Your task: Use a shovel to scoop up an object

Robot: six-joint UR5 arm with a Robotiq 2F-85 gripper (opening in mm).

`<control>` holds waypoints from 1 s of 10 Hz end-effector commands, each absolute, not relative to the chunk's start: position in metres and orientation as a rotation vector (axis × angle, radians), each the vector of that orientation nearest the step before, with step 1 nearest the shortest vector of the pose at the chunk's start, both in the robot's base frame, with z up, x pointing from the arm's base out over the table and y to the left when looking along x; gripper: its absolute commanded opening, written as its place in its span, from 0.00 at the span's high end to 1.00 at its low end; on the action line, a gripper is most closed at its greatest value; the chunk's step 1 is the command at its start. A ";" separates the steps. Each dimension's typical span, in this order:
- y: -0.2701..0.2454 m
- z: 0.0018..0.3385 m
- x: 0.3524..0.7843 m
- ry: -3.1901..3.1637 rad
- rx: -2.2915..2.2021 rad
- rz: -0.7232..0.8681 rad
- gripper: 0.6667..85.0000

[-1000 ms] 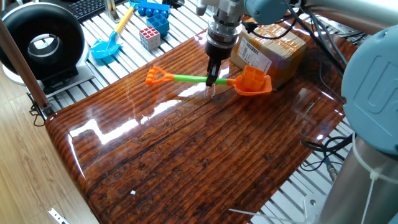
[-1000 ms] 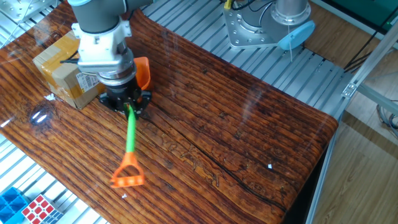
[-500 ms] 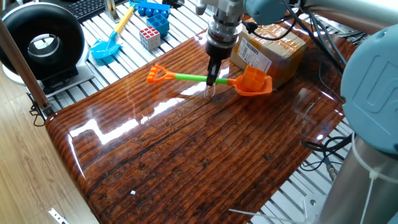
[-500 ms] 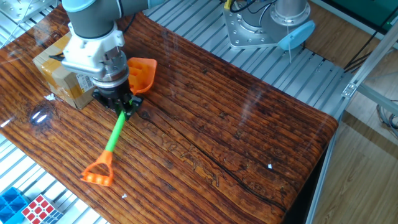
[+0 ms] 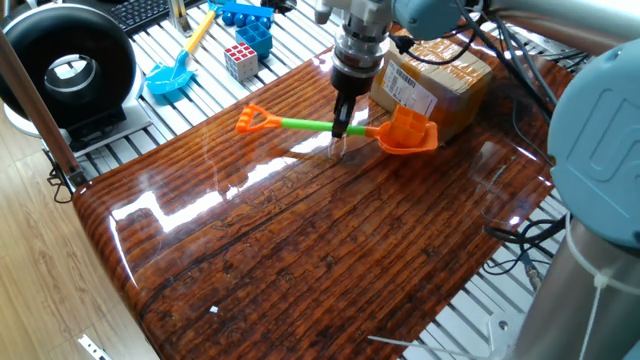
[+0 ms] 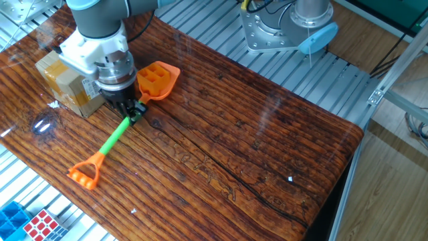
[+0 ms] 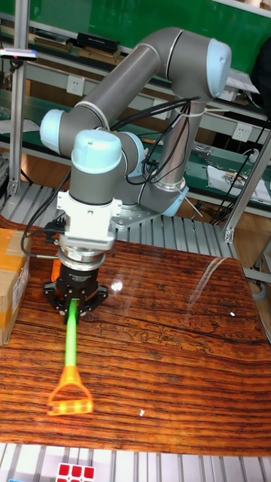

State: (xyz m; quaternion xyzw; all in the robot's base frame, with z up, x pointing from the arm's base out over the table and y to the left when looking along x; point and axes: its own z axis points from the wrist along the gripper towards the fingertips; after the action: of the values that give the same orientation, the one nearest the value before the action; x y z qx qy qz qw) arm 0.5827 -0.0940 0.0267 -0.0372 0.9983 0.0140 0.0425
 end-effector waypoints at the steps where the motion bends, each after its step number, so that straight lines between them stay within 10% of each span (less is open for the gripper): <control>1: -0.110 0.016 0.588 3.033 0.035 0.054 1.00; 10: -0.113 0.009 0.579 3.015 0.121 0.143 0.94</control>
State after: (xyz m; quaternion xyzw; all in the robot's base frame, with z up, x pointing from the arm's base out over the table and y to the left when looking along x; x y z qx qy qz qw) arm 0.5799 -0.1152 0.0118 0.0344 0.9974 0.0297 0.0568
